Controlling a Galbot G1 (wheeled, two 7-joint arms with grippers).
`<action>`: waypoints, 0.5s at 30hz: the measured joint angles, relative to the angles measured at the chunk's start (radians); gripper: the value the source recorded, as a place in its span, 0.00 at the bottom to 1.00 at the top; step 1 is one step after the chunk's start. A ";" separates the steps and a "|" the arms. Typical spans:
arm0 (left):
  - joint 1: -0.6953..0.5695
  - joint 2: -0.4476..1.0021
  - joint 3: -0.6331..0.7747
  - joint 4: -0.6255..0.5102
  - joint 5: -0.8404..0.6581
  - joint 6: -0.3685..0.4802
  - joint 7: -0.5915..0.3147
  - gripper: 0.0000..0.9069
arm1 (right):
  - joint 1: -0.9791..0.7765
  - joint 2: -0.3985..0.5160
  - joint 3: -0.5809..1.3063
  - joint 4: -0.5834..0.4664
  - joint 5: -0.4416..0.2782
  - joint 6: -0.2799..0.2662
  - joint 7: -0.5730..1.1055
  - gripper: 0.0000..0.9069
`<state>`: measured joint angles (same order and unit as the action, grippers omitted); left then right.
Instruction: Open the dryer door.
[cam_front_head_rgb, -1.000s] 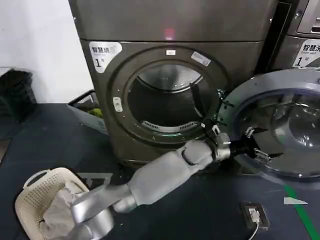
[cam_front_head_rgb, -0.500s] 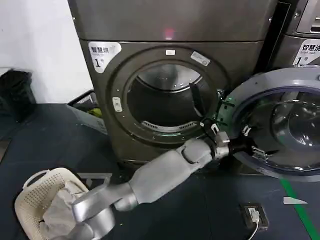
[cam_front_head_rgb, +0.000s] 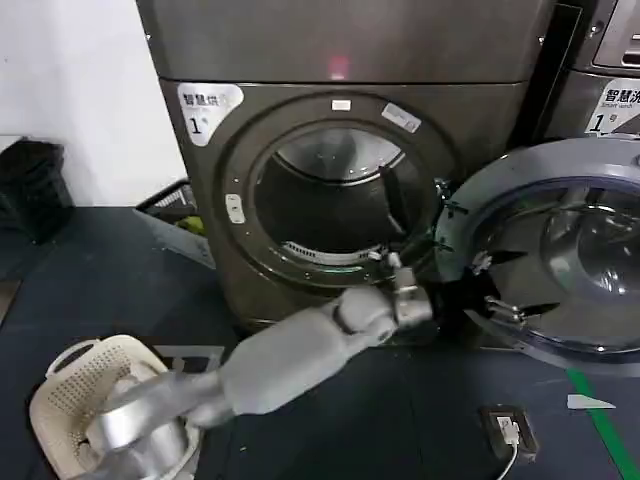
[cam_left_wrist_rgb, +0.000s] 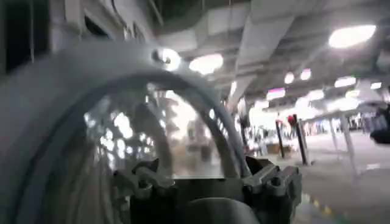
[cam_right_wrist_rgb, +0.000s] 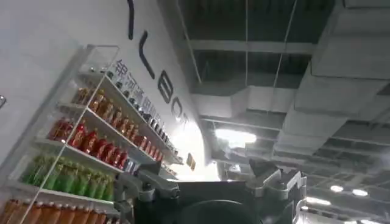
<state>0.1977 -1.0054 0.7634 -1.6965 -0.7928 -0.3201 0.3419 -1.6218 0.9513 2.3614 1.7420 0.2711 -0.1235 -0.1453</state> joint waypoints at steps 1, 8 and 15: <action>0.001 0.037 0.006 -0.020 0.010 0.000 0.000 1.00 | 0.000 -0.001 0.006 0.002 -0.011 0.001 0.000 1.00; 0.002 0.275 0.016 -0.079 0.134 0.039 -0.008 1.00 | 0.002 -0.018 0.036 0.012 -0.065 0.008 0.006 1.00; 0.020 0.490 -0.014 -0.102 0.247 0.104 0.014 1.00 | 0.012 -0.034 0.052 0.000 -0.105 0.006 0.015 1.00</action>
<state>0.2179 -0.5158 0.7489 -1.7989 -0.5460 -0.2162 0.3562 -1.6093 0.9176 2.4137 1.7423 0.1663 -0.1173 -0.1305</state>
